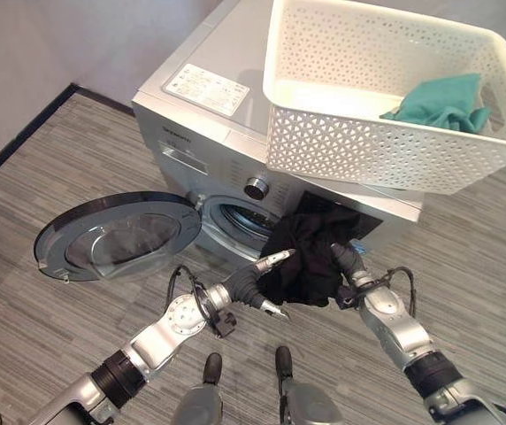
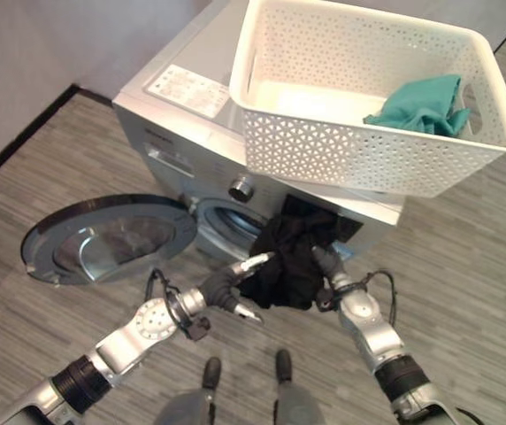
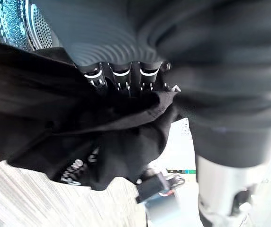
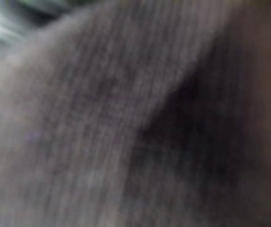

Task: Grab the laundry basket,head to the washer,open it,put in the laundry and shut it.

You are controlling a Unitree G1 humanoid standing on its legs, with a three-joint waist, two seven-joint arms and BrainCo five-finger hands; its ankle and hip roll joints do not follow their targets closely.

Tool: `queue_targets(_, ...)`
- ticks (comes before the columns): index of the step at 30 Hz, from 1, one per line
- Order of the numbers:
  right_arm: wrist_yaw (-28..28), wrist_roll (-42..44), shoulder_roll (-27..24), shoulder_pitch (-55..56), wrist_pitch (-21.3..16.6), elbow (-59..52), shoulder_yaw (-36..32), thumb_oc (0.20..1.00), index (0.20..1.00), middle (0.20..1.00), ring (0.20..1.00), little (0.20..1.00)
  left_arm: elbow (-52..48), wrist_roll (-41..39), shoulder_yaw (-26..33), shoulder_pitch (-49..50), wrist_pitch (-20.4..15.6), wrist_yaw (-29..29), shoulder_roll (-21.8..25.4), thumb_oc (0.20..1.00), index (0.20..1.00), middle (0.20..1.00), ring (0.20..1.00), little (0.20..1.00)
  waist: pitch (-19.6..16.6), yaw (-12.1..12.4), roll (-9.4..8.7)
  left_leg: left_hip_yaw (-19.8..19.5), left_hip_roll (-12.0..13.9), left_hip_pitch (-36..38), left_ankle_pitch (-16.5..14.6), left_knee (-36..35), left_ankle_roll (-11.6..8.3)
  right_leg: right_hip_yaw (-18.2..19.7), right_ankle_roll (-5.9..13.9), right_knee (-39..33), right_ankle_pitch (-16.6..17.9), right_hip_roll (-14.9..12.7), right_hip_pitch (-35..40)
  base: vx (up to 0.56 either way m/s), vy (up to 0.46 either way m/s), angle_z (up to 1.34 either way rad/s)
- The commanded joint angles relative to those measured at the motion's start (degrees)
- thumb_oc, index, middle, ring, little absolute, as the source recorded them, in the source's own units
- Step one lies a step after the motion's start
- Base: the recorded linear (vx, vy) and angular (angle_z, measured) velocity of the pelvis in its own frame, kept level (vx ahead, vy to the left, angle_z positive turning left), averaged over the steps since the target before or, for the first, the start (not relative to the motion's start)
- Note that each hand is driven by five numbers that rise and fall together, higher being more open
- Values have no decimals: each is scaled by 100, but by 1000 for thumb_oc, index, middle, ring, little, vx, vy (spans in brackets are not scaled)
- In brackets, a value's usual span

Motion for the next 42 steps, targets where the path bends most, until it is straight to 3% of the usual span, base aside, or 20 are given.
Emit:
queue_targets(1,-136,250,156,-556,-290,-160,-88,200,200,200,200,200,282,-78,-417,-284,-155,73,-455,1000,1000,1000,1000,1000,-343,87,-37,272,81,27,-890,614,239,137,416,590,203,-556,-1049,0,0,0)
queue_targets(4,-192,264,206,-708,-314,-22,-12,200,200,200,200,200,563,-30,-538,-429,-193,165,-645,1000,1000,1000,1000,1000,-313,80,-36,283,88,9,-881,608,233,153,413,598,208,-550,-1085,-11,-13,0)
queue_targets(9,-408,363,313,-1380,-355,603,220,200,200,200,200,200,740,-810,-695,-581,-246,185,-976,1000,1000,1000,1000,1000,-209,95,-30,313,120,-94,-826,587,201,197,395,590,229,-514,-1221,-30,-24,-5)
queue_targets(19,-605,548,536,-2010,-457,846,368,200,200,200,200,200,1000,-729,-786,-757,-349,417,-1161,1000,1000,1000,1000,1000,-93,91,26,377,183,-245,-721,530,147,249,363,607,240,-463,-1401,-21,-28,-6)
queue_targets(20,-630,545,555,-2016,-453,855,373,200,200,200,200,200,1005,-774,-745,-746,-353,462,-1192,915,915,915,915,915,-93,87,36,384,191,-252,-713,525,140,256,356,608,237,-456,-1415,-7,-33,-1)
queue_targets(24,-673,505,576,-2013,-400,951,412,200,200,200,200,200,1019,-1040,-598,-707,-295,551,-1320,200,200,200,200,200,-114,63,65,372,220,-283,-676,491,123,249,334,593,232,-434,-1432,0,-16,-1)
queue_targets(32,-622,476,528,-1859,-385,967,417,200,200,200,200,200,716,-402,-356,-640,-482,832,-1145,200,200,200,200,200,-184,73,38,364,276,-270,-665,429,108,222,311,555,201,-404,-1400,0,0,0)
queue_targets(33,-632,475,540,-1846,-372,994,427,313,313,313,313,313,713,-375,-338,-600,-474,851,-1139,200,200,200,200,200,-197,76,29,363,283,-265,-667,423,108,219,309,550,199,-401,-1396,0,0,0)
queue_targets(34,-638,470,543,-1837,-355,1021,447,805,805,805,805,805,707,-317,-292,-573,-487,905,-1131,200,200,200,200,200,-203,83,17,361,289,-262,-669,418,110,213,306,547,194,-397,-1390,0,0,0)
queue_targets(35,-621,497,573,-1806,-325,1054,481,1000,1000,1000,1000,1000,713,-221,-229,-512,-484,974,-1129,200,200,200,200,200,-209,92,-4,358,298,-254,-675,418,114,206,306,541,193,-398,-1384,0,0,0)
queue_targets(42,-580,494,604,-1651,-229,1094,554,1000,1000,1000,1000,1000,782,-189,55,-296,-439,1112,-1083,200,200,200,200,200,-228,113,-67,364,306,-257,-693,449,111,181,302,538,187,-404,-1347,0,0,0)
